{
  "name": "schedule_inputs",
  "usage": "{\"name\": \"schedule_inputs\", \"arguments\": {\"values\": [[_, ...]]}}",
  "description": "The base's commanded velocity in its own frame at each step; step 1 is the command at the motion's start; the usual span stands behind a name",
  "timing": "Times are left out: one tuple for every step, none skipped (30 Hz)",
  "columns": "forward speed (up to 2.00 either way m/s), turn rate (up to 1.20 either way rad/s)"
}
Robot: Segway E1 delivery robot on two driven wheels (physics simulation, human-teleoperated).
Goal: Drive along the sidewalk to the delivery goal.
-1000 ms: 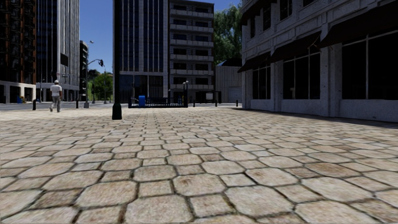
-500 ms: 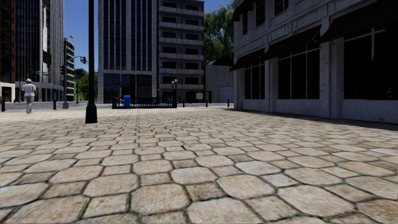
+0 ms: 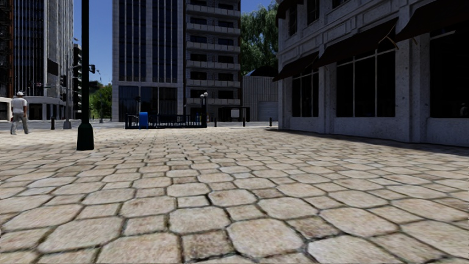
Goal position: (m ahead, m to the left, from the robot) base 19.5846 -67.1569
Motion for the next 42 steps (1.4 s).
{"name": "schedule_inputs", "arguments": {"values": [[2.00, 0.00], [2.00, 0.00], [2.00, 0.00], [2.00, 0.00], [2.00, 0.00], [2.00, 0.00], [2.00, 0.00], [2.00, 0.00], [2.00, 0.00], [2.00, 0.00], [2.00, 0.00], [2.00, 0.00], [2.00, 0.00], [2.00, 0.00], [2.00, 0.00], [2.00, 0.00], [2.00, 0.00], [2.00, 0.00], [2.00, 0.00], [2.00, 0.00], [2.00, 0.00], [2.00, 0.00], [2.00, 0.00], [2.00, 0.00], [2.00, 0.00], [2.00, 0.00], [2.00, 0.00], [2.00, 0.00], [2.00, 0.00], [2.00, 0.00], [2.00, 0.00], [2.00, 0.00], [2.00, 0.00], [2.00, 0.00], [2.00, 0.00], [2.00, 0.00], [2.00, 0.00], [2.00, 0.00], [2.00, 0.00], [2.00, 0.00], [2.00, 0.00], [2.00, 0.00]]}}
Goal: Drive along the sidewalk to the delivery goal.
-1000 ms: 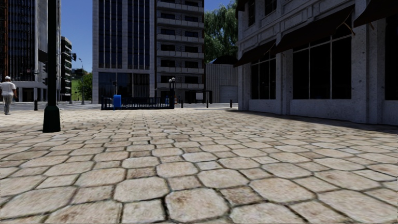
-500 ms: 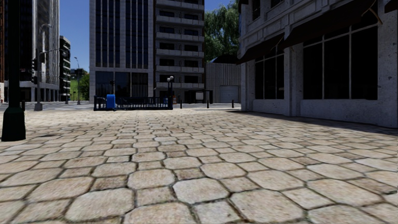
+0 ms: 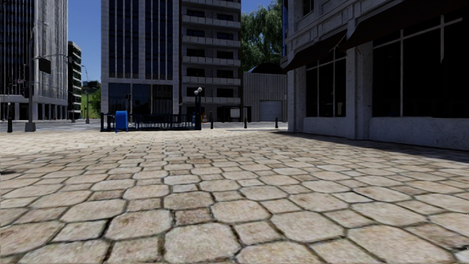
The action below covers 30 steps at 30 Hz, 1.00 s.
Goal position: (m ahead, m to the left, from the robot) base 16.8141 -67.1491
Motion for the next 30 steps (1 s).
{"name": "schedule_inputs", "arguments": {"values": [[2.00, 0.00], [2.00, 0.00], [2.00, 0.00], [2.00, 0.00], [2.00, 0.00], [2.00, 0.00], [2.00, 0.00], [2.00, 0.00], [2.00, 0.00], [2.00, 0.00], [2.00, 0.00], [2.00, 0.00], [2.00, 0.00], [2.00, 0.00], [2.00, 0.00], [2.00, 0.00], [2.00, 0.00], [2.00, 0.00], [2.00, 0.00], [2.00, 0.00], [2.00, 0.00], [2.00, 0.00], [2.00, 0.00], [2.00, 0.00], [2.00, 0.00], [2.00, 0.00], [2.00, 0.00], [2.00, 0.00], [2.00, 0.00], [2.00, 0.00]]}}
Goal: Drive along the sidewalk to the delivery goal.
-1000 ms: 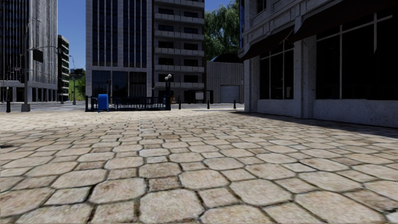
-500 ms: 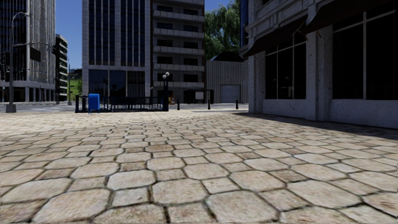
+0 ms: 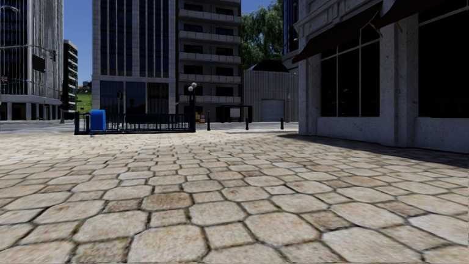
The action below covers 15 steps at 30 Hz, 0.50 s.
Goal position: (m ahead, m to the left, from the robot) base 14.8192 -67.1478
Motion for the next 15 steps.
{"name": "schedule_inputs", "arguments": {"values": [[2.00, 0.00], [2.00, 0.00], [2.00, 0.00], [2.00, 0.00], [2.00, 0.00], [2.00, 0.06], [2.00, 0.21], [2.00, 0.21], [2.00, 0.27], [2.00, 0.35], [2.00, 0.39], [2.00, 0.39], [2.00, 0.48], [2.00, 0.51], [2.00, 0.52]]}}
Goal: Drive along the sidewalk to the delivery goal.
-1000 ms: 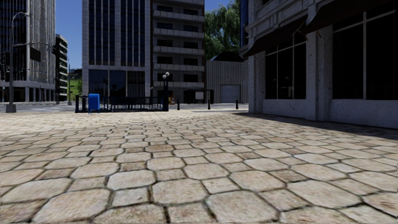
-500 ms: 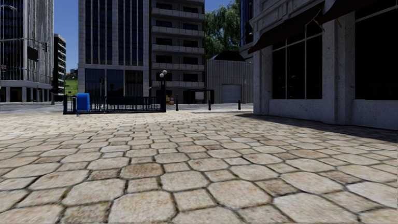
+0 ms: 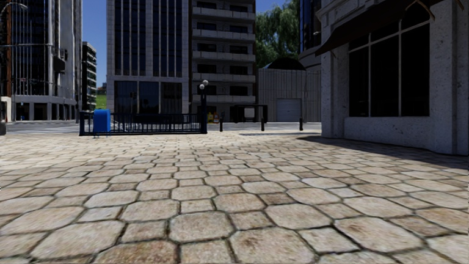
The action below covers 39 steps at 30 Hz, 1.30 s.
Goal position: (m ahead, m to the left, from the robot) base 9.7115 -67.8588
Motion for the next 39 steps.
{"name": "schedule_inputs", "arguments": {"values": [[2.00, 0.52], [2.00, 0.52], [2.00, 0.42], [2.00, 0.23], [2.00, 0.05], [2.00, 0.00], [2.00, 0.00], [2.00, 0.00], [2.00, 0.00], [2.00, 0.00], [2.00, 0.00], [2.00, 0.00], [2.00, 0.00], [2.00, 0.00], [2.00, 0.00], [2.00, 0.00], [2.00, 0.00], [2.00, 0.00], [2.00, 0.00], [2.00, 0.00], [2.00, 0.00], [2.00, 0.00], [2.00, 0.00], [2.00, 0.00], [2.00, 0.00], [2.00, 0.00], [2.00, 0.00], [2.00, 0.00], [2.00, 0.00], [2.00, 0.00], [2.00, 0.00], [2.00, 0.00], [2.00, 0.00], [2.00, 0.00], [2.00, 0.00], [2.00, 0.00], [2.00, 0.00], [2.00, 0.00], [2.00, 0.00]]}}
